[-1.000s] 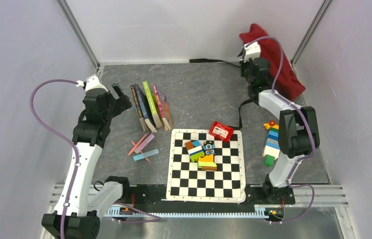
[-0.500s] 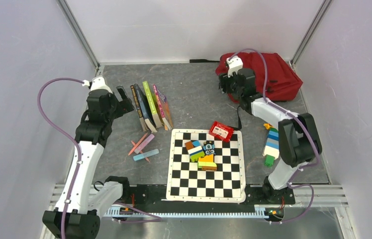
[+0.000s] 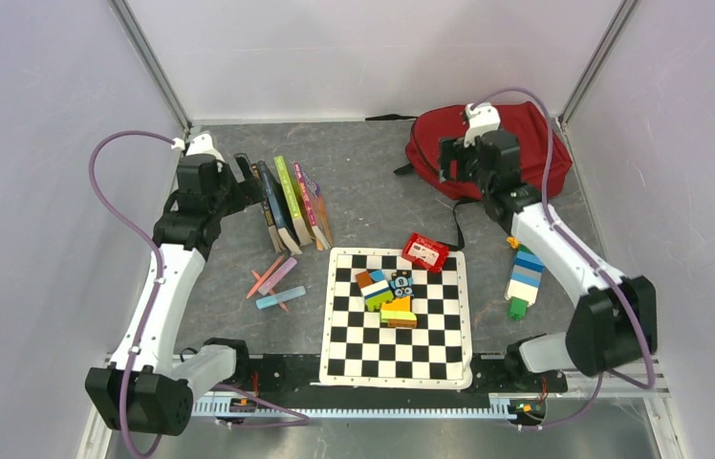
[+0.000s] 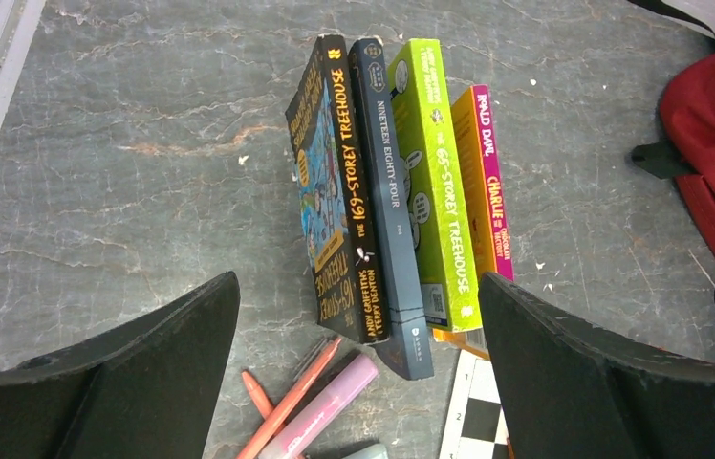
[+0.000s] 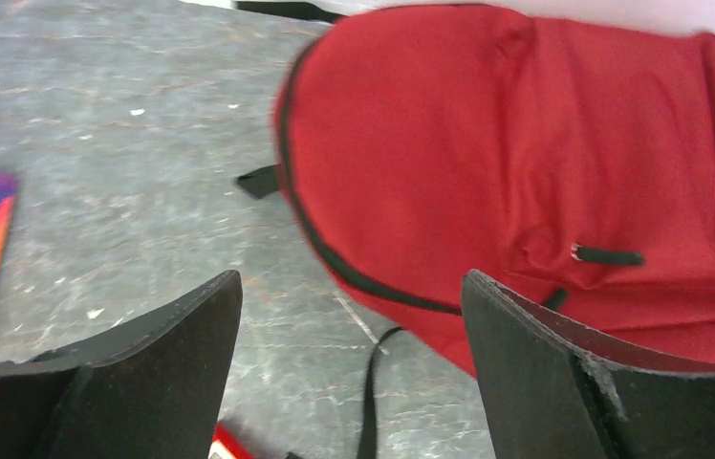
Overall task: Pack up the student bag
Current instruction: Adjust the student bag at the center of the board.
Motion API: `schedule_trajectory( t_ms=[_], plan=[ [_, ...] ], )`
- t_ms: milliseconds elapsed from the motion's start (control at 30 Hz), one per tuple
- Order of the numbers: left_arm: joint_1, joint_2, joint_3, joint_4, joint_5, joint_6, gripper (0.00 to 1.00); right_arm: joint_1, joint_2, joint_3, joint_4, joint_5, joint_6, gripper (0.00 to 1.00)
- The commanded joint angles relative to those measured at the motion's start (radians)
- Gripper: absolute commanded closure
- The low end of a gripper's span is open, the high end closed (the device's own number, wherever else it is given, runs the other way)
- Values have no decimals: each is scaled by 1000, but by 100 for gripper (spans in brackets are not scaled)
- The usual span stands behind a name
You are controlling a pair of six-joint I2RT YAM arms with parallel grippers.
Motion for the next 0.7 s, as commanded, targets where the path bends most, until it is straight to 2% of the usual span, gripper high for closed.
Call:
schedule_trajectory(
  t_ms=[0,67,200,333,500,633,667],
  plan=[
    [4,26,70,32,28,-11,0,-112,140,163,-136,53,79,12],
    [4,27,68,36,29,-27,0,-136,209,211,-139,-5,65,13],
    [3,34,63,39,26,-41,0,-138,345,308,-151,-274,-147,14],
    [3,31,80,15,31,-42,0,-136,451,385,-233,-382,-252,16],
    [5,7,63,-3,22,-36,0,-116,518,395,-270,-379,-325,17],
    [3,-2,68,-28,28,-29,0,-73,545,391,-270,-278,-388,18],
    [4,-6,68,-32,28,-28,0,-60,555,393,-268,-253,-399,22]
  ],
)
